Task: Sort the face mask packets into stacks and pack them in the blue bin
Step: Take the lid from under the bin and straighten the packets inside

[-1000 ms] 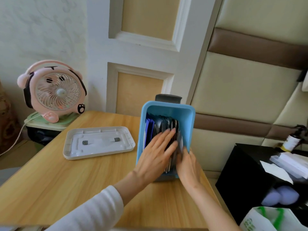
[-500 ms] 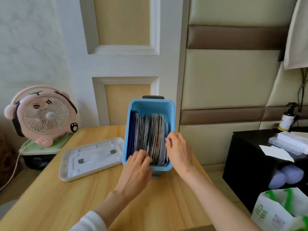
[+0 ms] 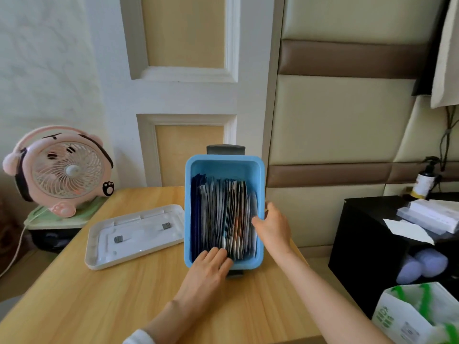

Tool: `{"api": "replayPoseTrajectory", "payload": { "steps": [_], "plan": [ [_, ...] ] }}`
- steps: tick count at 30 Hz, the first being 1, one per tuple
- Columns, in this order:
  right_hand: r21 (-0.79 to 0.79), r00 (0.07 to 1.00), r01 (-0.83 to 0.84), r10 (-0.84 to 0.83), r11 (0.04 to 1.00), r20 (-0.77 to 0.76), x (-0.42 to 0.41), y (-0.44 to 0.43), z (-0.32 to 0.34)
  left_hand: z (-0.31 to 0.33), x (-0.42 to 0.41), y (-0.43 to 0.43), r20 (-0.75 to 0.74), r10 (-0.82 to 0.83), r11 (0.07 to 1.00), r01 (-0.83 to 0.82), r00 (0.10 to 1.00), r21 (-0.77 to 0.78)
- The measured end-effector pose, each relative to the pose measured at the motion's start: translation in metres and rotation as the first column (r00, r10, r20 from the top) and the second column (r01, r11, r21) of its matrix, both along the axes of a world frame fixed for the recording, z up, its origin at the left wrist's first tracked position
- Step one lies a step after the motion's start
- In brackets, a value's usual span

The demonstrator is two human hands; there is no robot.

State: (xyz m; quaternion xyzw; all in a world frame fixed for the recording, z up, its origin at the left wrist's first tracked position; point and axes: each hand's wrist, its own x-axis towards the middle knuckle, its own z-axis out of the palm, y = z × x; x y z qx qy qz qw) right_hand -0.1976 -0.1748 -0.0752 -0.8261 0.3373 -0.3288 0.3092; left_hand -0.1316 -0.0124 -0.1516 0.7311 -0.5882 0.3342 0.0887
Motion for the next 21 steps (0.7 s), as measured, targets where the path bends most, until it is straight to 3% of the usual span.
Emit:
{"api": "replayPoseTrajectory", "payload": {
  "steps": [3,6,9,13,18,21],
  "plan": [
    [0.089,0.977,-0.162,0.147,0.983,0.156,-0.007,-0.002,-0.002,0.006,0.003,0.008,-0.028,-0.099,0.992,0.096,0.995,-0.084],
    [0.048,0.913,-0.28,0.25,0.959,0.322,-0.006,-0.001,0.014,0.018,-0.005,0.006,-0.042,-0.067,0.944,0.05,0.997,-0.326],
    [-0.136,0.951,-0.199,0.224,0.971,0.212,0.0,-0.005,0.03,0.027,-0.01,-0.006,-0.224,0.057,0.879,-0.156,0.973,-0.45],
    [-0.229,0.97,-0.213,0.234,0.95,0.07,-0.006,-0.004,0.038,0.038,0.01,-0.036,-0.388,0.171,0.879,-0.318,0.906,-0.356],
    [-0.246,0.967,-0.248,0.255,0.937,-0.005,-0.009,-0.005,0.042,0.037,0.015,-0.05,-0.298,0.158,0.834,-0.289,0.942,-0.47],
    [-0.284,0.972,-0.23,0.231,0.931,-0.031,-0.009,-0.004,0.044,0.03,0.015,-0.052,-0.155,0.152,0.885,-0.204,0.976,-0.419]
  ]
}}
